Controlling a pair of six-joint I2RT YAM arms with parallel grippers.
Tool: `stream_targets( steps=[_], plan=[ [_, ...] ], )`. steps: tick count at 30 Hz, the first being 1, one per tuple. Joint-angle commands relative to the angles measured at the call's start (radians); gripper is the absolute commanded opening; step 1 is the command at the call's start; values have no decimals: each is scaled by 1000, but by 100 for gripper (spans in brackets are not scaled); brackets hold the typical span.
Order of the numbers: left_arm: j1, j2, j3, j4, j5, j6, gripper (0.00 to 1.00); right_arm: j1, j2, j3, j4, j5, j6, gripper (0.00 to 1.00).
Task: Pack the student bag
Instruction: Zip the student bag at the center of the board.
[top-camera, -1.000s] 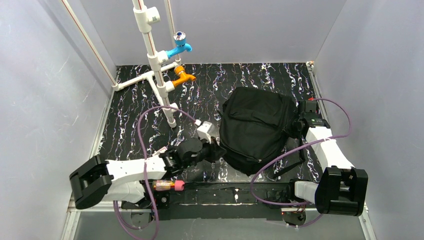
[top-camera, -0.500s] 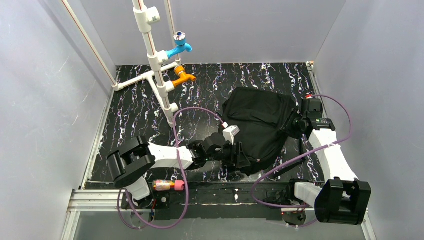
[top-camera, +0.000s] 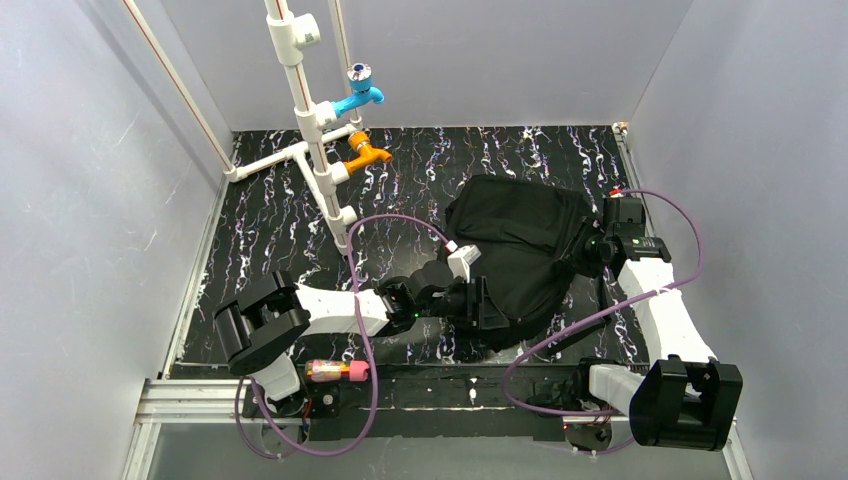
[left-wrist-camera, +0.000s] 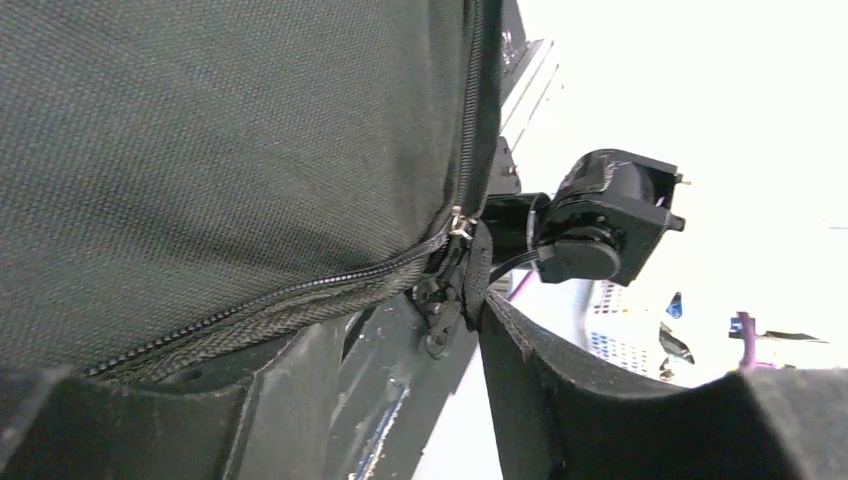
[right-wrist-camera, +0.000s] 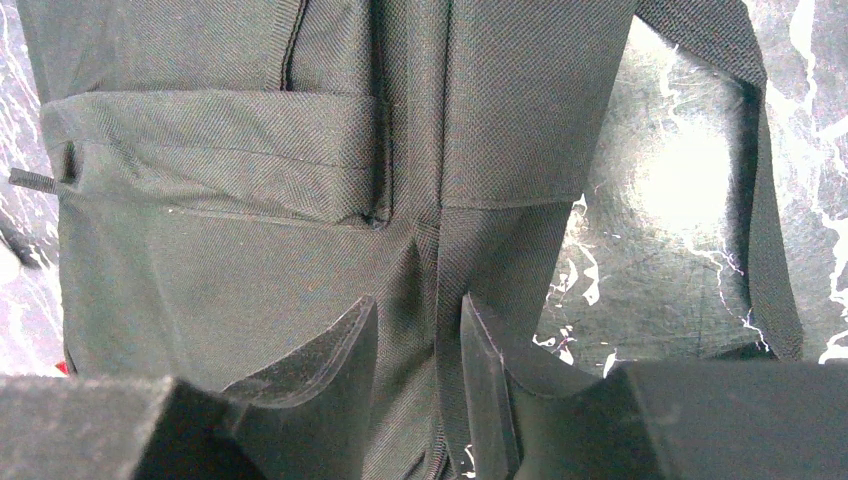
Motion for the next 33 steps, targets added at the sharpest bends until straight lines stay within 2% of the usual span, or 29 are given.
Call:
stream_targets(
  steps=[1,3,5,8,15,21,26,33],
  plan=[
    [4,-59,37,27,37,-29,46,10,-17,22,18,-67,6,43],
    [4,-68,35,25,23,-19,38,11,-11,25,20,-70,7,43],
    [9,-65,30,20,12,-23,38,11,-8,30,20,-74,8,43],
    [15,-54,33,13,27,-45,46,11,-7,38,17,-73,5,42],
    [10,-113,-5,11,41,-54,52,13,-3,34,24,-90,10,42],
    [7,-117,4,-3,35,-69,47,14,7,42,24,-91,10,42],
    [8,-62,25,-22,25,-85,33,14,13,48,25,-94,10,42],
    [9,-29,49,-52,-16,-49,35,15,2,38,21,-91,8,42]
  ],
)
